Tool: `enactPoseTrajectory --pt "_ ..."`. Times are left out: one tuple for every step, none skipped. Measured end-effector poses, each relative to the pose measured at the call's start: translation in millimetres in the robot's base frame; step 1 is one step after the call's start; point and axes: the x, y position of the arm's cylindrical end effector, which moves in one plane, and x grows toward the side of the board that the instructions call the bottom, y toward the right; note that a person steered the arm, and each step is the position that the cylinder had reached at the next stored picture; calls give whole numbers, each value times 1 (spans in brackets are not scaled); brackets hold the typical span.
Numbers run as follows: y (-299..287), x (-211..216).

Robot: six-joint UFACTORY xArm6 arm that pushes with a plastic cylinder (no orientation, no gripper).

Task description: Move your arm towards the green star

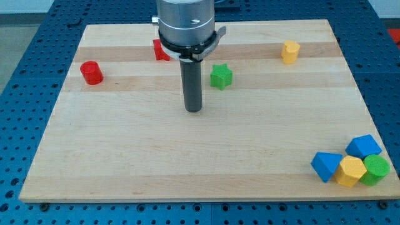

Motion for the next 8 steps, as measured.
enactPoseTrajectory --pt "0 -25" --pt "0 -31" --pt "0 -51" --pt "-1 -72" --pt "-1 -72" --pt "-3 -102" --pt "-2 -113" --pt "23 -105"
